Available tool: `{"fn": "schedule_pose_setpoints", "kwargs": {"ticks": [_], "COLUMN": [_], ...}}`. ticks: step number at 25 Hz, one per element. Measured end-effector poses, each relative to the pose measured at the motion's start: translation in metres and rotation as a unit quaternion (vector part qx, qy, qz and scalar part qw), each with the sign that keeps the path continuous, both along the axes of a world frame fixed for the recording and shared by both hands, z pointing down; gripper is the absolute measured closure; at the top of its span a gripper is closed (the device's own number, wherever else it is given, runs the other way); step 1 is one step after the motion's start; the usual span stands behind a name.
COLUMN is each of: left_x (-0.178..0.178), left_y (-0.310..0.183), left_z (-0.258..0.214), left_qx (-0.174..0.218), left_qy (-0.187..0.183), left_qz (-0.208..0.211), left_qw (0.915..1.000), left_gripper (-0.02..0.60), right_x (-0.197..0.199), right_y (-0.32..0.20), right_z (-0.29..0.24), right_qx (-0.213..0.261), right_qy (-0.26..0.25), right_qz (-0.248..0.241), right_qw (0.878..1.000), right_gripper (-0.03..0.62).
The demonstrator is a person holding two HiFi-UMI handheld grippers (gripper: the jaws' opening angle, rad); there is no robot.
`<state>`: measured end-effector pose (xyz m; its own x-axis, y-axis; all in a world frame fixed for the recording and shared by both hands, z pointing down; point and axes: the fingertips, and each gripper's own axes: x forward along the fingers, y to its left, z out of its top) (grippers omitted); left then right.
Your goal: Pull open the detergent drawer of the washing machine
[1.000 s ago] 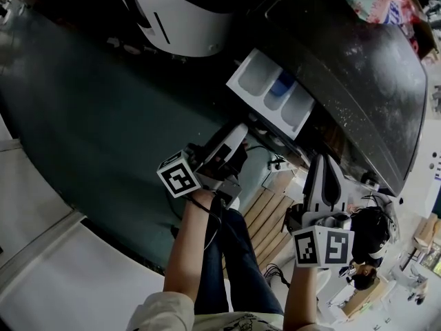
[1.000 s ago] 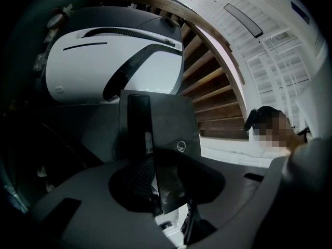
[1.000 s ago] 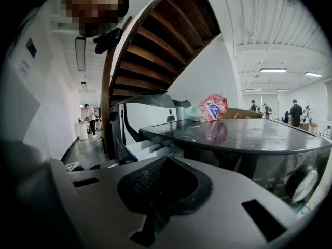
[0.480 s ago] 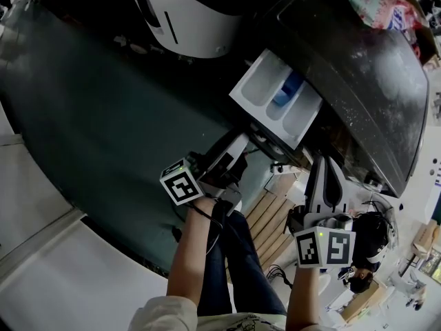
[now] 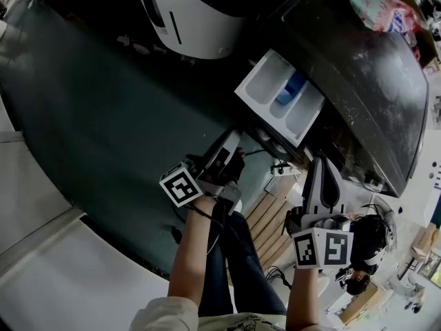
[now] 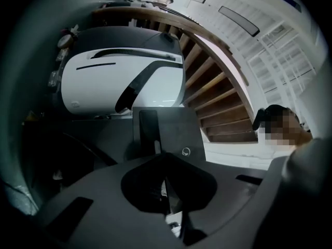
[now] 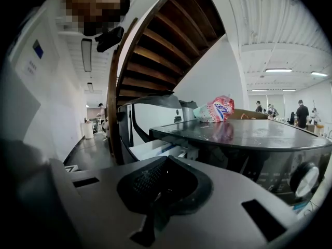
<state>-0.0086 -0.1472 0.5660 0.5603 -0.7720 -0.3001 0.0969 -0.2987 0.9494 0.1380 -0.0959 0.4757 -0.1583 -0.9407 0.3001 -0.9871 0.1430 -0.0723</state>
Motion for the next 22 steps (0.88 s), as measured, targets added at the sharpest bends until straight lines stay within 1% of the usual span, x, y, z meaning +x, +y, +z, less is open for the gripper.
{"fn": "schedule_pose_setpoints", "kwargs": {"ticks": [4,7,11,13,15,16,18,19,22], "left_x": [0.003,0.003,0.000,-0.001,-0.001,-0.001,0.002,0.005,0.015], "left_y": [0.004,0.009,0.018,0.019,0.017,0.017,0.017,0.016,0.014], "left_z": [0.005,0.004,0.003,-0.004,-0.009,-0.008,-0.006,-0.006,-0.008], "left_qx": [-0.006,-0.013,-0.030,-0.025,-0.019,-0.018,-0.023,-0.025,-0.014], "left_qy": [-0.004,-0.005,-0.031,-0.034,-0.024,-0.017,-0.007,-0.005,0.000], "left_qz": [0.007,0.004,0.003,0.000,-0.002,-0.001,0.006,0.012,0.030], "left_qw": [1.0000,0.9999,0.9991,0.9991,0.9995,0.9997,0.9997,0.9996,0.9994], "left_gripper": [0.569,0.569,0.569,0.569,0.569,0.555,0.470,0.440,0.370], "right_x": [0.004,0.007,0.010,0.011,0.012,0.012,0.012,0.013,0.014], "right_y": [-0.001,-0.001,-0.001,-0.001,0.000,0.001,0.002,0.003,0.005], "right_z": [-0.002,-0.006,-0.016,-0.022,-0.026,-0.028,-0.031,-0.032,-0.031], "right_qx": [0.002,0.006,0.011,0.014,0.017,0.017,0.019,0.020,0.021], "right_qy": [-0.001,0.002,0.005,0.004,0.003,0.003,0.003,0.002,0.003], "right_qz": [0.001,0.000,0.002,0.003,0.004,0.005,0.005,0.004,0.005], "right_qw": [1.000,1.000,1.000,1.000,1.000,1.000,1.000,1.000,1.000], "right_gripper": [0.580,0.580,0.580,0.580,0.580,0.580,0.580,0.580,0.580]}}
